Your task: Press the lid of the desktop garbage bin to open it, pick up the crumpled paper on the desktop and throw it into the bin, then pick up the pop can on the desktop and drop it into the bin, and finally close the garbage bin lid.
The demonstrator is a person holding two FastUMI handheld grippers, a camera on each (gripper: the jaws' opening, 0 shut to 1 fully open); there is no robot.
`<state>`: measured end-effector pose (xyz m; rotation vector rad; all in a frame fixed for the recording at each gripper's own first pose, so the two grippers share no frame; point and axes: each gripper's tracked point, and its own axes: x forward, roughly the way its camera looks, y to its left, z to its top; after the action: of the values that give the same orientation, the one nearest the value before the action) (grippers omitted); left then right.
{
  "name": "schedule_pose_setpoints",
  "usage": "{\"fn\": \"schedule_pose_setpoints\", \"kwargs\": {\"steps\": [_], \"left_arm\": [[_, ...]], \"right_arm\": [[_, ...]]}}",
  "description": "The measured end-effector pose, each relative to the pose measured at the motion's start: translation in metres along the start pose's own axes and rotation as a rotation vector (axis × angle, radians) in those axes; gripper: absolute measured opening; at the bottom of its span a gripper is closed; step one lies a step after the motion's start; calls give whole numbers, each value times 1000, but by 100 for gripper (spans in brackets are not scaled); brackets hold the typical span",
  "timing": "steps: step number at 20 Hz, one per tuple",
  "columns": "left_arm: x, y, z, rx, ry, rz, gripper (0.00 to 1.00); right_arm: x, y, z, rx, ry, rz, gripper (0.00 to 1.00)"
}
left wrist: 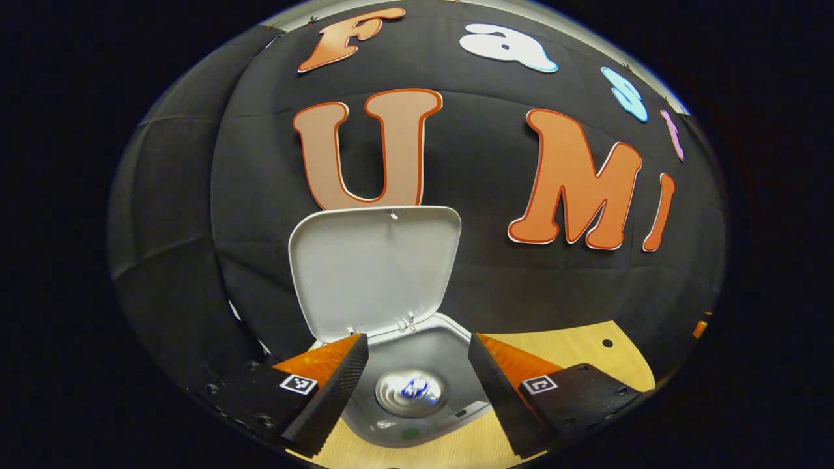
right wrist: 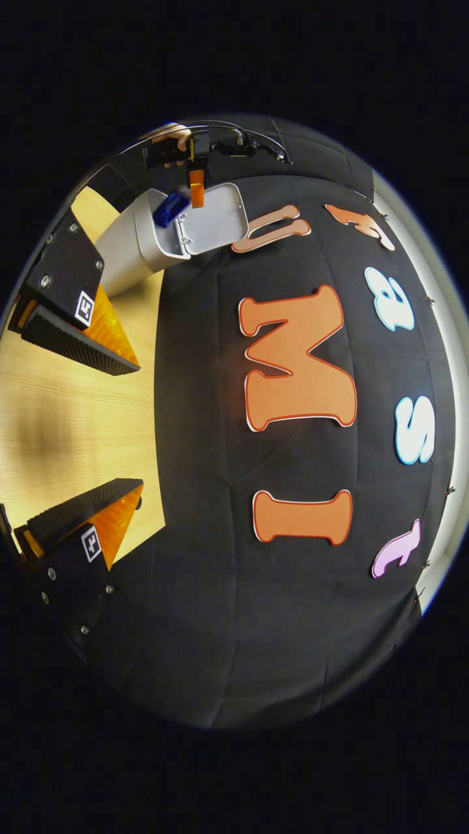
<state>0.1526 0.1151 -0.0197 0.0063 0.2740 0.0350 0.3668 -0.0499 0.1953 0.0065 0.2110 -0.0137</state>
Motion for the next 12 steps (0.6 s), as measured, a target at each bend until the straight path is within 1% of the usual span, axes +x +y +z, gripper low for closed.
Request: {"fn": "schedule_pose_setpoints", "kwargs": {"steps": [5, 9, 12], "left_arm": [[-6, -3, 13, 14, -33, 3, 96], [-16, -1, 30, -8, -57, 22, 96], [-25, 9, 60, -11, -89, 34, 96]], "right_arm": [[-3, 0, 1, 2, 3, 1, 95], [-4, 6, 2, -2, 5, 12, 94], [-4, 10, 3, -1, 3, 23, 94]]}}
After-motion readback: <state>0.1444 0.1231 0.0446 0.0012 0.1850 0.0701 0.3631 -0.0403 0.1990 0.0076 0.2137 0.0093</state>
